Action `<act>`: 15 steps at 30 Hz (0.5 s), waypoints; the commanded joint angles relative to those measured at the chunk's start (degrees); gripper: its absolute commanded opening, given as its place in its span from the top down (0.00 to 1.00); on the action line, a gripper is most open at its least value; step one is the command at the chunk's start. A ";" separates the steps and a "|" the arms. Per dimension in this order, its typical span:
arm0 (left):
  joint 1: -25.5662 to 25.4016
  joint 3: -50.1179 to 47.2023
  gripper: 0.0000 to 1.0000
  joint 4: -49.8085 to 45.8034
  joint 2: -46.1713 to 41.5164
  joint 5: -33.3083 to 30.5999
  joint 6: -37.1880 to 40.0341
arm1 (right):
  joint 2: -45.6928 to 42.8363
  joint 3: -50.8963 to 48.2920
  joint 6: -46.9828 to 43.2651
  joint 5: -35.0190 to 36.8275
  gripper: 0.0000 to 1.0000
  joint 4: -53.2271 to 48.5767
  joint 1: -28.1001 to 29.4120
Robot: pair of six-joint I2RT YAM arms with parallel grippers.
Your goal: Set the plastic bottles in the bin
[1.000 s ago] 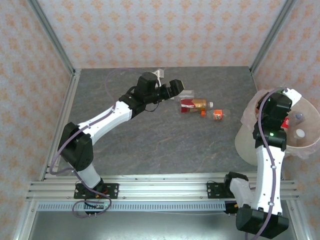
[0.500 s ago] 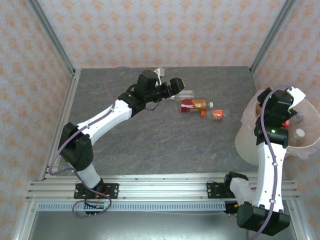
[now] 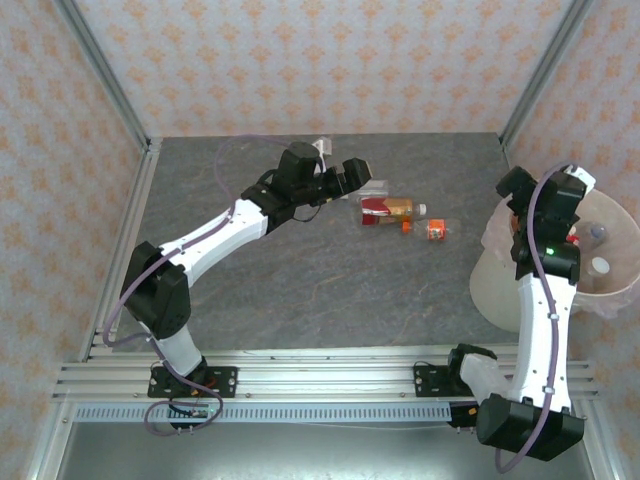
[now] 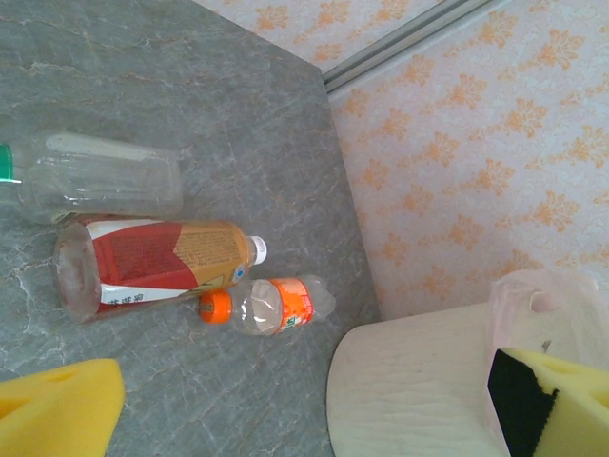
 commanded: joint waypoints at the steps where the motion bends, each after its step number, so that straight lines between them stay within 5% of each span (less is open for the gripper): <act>1: -0.39 1.88 0.00 -1.74 0.42 0.02 0.16 | -0.40 1.72 0.84 -1.62 0.01 -3.39 -0.19; 8: -0.38 3.45 0.00 -4.06 2.14 0.30 2.19 | -3.82 4.52 -0.22 -8.27 0.01 -4.24 -0.21; 15: -0.39 0.97 0.00 -2.74 1.00 -2.49 1.93 | -4.23 6.85 3.67 -30.02 0.01 -2.00 1.45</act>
